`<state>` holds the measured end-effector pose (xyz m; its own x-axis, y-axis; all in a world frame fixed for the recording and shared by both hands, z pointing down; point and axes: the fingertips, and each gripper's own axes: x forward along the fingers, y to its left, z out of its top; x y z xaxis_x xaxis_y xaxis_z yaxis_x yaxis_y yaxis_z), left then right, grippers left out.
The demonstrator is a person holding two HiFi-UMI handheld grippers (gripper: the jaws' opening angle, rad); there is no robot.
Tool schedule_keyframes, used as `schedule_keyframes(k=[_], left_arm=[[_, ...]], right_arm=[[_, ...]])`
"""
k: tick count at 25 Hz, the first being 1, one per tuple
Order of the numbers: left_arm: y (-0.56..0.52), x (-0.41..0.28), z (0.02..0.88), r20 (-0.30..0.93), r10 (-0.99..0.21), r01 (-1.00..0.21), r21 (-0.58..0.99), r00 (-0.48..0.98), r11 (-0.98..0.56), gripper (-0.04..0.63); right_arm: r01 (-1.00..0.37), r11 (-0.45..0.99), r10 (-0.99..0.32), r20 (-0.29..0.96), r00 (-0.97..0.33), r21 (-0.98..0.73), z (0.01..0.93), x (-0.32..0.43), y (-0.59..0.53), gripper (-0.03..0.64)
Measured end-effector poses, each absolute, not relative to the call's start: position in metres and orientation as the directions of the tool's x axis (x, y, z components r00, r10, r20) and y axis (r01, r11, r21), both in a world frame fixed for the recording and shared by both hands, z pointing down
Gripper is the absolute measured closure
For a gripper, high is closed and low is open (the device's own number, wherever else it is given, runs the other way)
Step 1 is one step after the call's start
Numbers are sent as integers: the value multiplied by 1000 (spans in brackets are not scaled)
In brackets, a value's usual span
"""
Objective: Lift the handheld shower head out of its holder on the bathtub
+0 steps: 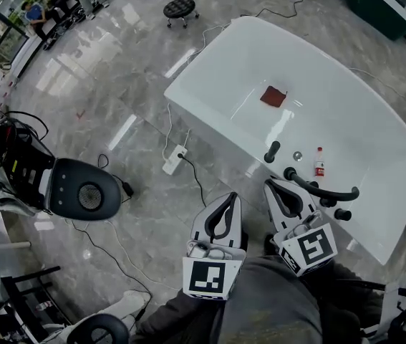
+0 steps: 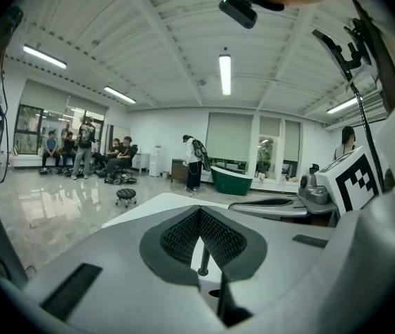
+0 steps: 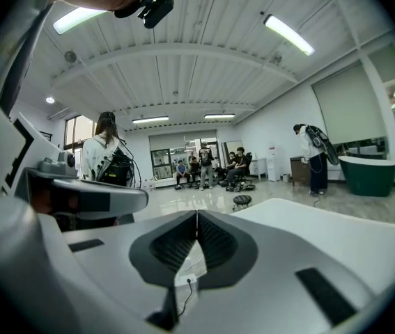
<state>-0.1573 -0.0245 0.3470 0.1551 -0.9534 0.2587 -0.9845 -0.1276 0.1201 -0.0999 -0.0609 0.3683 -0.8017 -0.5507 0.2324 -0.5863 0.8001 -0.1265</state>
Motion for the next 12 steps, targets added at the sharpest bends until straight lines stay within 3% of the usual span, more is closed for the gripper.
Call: schedule_keyframes(k=[12], left_arm=[[-91,-198,344,261,-939,-972,138,222,-192,594]], right_arm=[[-654,746,-605,281,-745,-128,374,-129,-106,614]])
